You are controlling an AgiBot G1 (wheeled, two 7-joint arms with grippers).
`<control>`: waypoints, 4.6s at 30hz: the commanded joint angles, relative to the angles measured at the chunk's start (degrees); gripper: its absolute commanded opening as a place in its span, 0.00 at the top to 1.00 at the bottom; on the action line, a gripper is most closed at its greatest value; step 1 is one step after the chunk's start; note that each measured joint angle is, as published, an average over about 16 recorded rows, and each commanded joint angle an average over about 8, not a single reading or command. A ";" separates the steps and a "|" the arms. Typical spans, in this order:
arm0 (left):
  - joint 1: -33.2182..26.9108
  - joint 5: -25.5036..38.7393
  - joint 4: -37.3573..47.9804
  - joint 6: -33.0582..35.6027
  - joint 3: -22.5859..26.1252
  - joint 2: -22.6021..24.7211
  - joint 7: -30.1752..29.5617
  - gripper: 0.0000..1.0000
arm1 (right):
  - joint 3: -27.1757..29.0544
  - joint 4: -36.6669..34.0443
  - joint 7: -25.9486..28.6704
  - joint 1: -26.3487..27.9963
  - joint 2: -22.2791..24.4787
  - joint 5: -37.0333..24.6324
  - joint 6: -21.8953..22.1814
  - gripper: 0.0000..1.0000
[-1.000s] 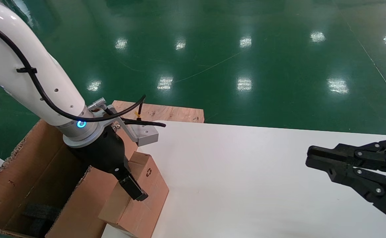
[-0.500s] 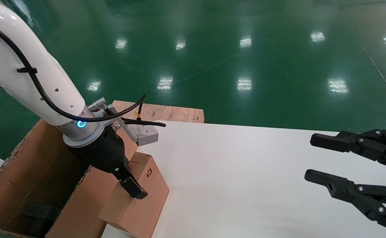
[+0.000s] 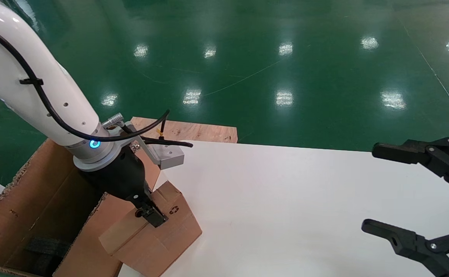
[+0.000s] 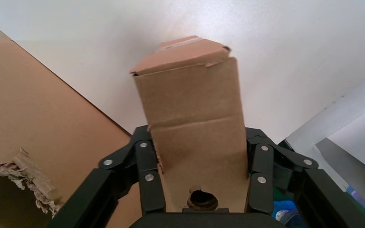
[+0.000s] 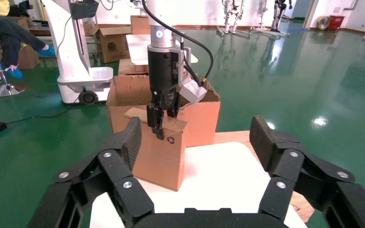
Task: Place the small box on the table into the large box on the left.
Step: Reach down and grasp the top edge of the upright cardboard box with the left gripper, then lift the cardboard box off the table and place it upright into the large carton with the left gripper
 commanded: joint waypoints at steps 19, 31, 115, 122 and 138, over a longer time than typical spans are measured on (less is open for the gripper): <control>-9.49 -0.91 9.51 -2.45 -5.48 2.92 11.53 1.00 | -0.03 -0.02 -0.02 0.02 0.01 0.02 0.00 0.00; -20.95 4.20 25.43 -0.66 -7.41 3.82 22.48 1.00 | -0.06 -0.02 -0.03 0.02 0.01 0.03 0.01 0.00; 1.92 10.14 75.63 -12.69 9.54 8.40 30.22 1.00 | -0.20 -0.02 -0.11 0.06 0.07 0.13 0.07 0.00; 3.81 10.07 76.45 -14.61 9.49 8.21 28.75 1.00 | -0.22 -0.02 -0.11 0.06 0.08 0.14 0.07 0.00; 5.75 9.64 76.89 -16.46 9.19 7.12 27.53 1.00 | -0.24 -0.02 -0.12 0.07 0.09 0.16 0.08 0.00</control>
